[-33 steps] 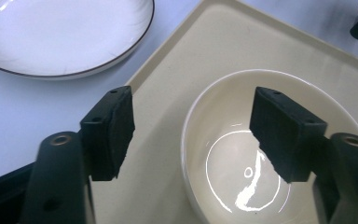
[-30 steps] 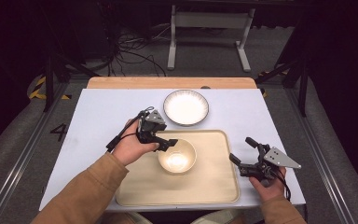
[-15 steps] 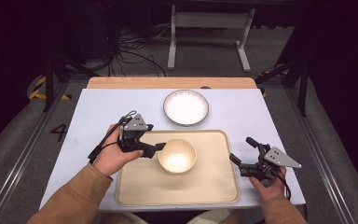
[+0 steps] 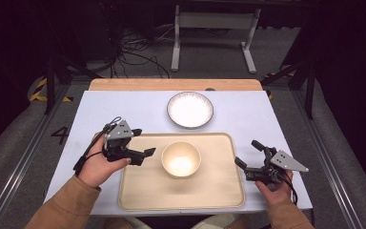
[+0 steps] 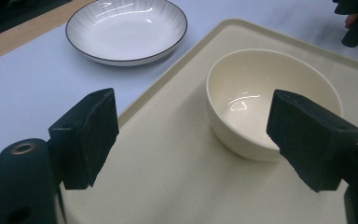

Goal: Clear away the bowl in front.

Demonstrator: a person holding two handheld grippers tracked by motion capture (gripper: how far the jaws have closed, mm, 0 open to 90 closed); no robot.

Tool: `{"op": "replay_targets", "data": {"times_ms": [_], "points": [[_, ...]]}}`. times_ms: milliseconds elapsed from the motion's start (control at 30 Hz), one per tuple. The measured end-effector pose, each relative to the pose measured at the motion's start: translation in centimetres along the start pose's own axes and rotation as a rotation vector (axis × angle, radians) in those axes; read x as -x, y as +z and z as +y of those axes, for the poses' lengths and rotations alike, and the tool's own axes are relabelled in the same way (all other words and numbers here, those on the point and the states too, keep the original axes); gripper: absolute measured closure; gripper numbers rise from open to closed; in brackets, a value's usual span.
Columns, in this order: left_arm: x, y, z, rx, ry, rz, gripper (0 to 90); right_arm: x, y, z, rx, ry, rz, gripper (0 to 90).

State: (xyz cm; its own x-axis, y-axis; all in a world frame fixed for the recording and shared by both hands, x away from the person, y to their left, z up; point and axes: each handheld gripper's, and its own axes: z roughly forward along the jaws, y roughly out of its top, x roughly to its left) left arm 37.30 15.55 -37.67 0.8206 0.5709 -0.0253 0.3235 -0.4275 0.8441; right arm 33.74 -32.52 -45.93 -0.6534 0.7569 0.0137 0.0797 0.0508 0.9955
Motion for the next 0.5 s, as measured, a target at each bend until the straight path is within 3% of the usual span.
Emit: {"op": "replay_targets", "data": {"times_ms": [500], "points": [[-1.0,-2.8,-2.7,0.054,-0.03,0.031,15.7,0.0,-0.1,0.0,0.009,-0.004,0.003,5.2]]}}
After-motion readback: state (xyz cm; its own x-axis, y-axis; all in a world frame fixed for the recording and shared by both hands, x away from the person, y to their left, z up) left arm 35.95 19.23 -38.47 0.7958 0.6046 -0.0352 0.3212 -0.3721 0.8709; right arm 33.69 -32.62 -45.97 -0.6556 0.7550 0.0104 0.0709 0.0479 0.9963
